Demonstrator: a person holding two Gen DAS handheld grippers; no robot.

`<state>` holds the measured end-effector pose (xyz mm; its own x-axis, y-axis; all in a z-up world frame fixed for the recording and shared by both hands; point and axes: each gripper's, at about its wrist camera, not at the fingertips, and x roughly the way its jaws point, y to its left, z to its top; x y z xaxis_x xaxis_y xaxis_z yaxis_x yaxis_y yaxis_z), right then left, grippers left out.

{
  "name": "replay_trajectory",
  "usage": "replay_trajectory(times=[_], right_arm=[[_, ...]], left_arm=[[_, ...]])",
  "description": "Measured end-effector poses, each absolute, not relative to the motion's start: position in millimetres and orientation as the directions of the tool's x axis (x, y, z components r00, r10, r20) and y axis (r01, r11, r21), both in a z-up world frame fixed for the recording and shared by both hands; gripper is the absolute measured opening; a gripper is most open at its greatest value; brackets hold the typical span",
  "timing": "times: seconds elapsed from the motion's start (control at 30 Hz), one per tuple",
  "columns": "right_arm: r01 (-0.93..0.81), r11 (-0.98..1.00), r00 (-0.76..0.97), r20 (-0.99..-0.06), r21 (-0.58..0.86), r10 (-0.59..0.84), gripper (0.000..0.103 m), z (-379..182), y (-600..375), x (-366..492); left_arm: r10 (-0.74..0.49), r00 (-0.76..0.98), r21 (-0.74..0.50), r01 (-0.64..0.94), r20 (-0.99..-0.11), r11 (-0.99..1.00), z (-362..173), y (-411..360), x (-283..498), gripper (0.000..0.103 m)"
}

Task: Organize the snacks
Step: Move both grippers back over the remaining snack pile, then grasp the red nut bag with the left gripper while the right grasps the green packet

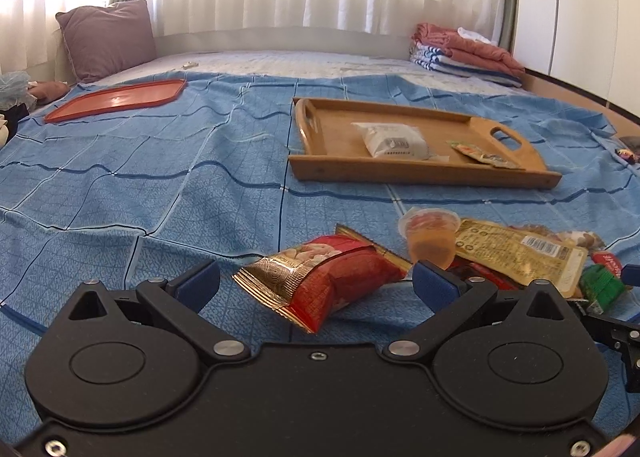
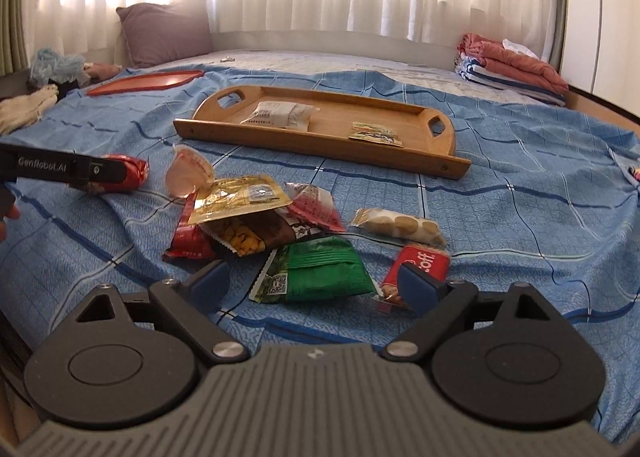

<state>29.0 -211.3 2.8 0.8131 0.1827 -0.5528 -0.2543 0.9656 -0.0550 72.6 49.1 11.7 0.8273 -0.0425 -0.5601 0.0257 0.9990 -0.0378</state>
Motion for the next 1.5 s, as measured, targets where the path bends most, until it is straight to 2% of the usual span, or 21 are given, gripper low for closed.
replay_trajectory(times=[0.23, 0.57, 0.9, 0.97, 1.03, 1.13, 1.23, 1.3, 1.5], right_arm=[[-0.28, 0.952, 0.813, -0.557, -0.122, 0.168, 0.093, -4, -198, 29], [-0.276, 0.959, 0.799, -0.57, -0.067, 0.191, 0.09, -10, -198, 33], [-0.284, 0.956, 0.794, -0.576, -0.071, 0.193, 0.094, -17, -197, 36], [-0.28, 0.957, 0.797, -0.573, -0.069, 0.192, 0.094, -17, -197, 35], [-0.278, 0.958, 0.799, -0.57, -0.067, 0.192, 0.094, -18, -197, 35], [-0.278, 0.958, 0.8, -0.568, -0.067, 0.192, 0.094, -17, -197, 35], [-0.276, 0.959, 0.8, -0.568, -0.064, 0.193, 0.091, -15, -197, 34], [-0.28, 0.958, 0.798, -0.569, -0.056, 0.2, 0.085, -12, -197, 33], [-0.277, 0.96, 0.798, -0.567, -0.047, 0.202, 0.079, -6, -198, 27]], left_arm=[[-0.056, 0.808, -0.04, 0.041, -0.587, 0.998, 1, 50, 85, 0.103], [-0.072, 0.799, -0.048, 0.054, -0.598, 0.997, -3, 48, 94, 0.102], [-0.051, 0.797, -0.016, 0.052, -0.602, 0.999, -9, 43, 96, 0.102], [-0.057, 0.795, -0.017, 0.059, -0.603, 0.998, -8, 43, 97, 0.098], [-0.076, 0.795, -0.034, 0.069, -0.602, 0.997, -6, 43, 96, 0.085], [-0.086, 0.794, -0.056, 0.065, -0.602, 0.996, -2, 44, 97, 0.076], [-0.09, 0.792, -0.076, 0.055, -0.604, 0.996, 1, 47, 97, 0.07], [-0.091, 0.789, -0.08, 0.054, -0.608, 0.995, 4, 48, 94, 0.066], [-0.133, 0.77, -0.098, 0.092, -0.625, 0.991, 10, 48, 77, 0.064]])
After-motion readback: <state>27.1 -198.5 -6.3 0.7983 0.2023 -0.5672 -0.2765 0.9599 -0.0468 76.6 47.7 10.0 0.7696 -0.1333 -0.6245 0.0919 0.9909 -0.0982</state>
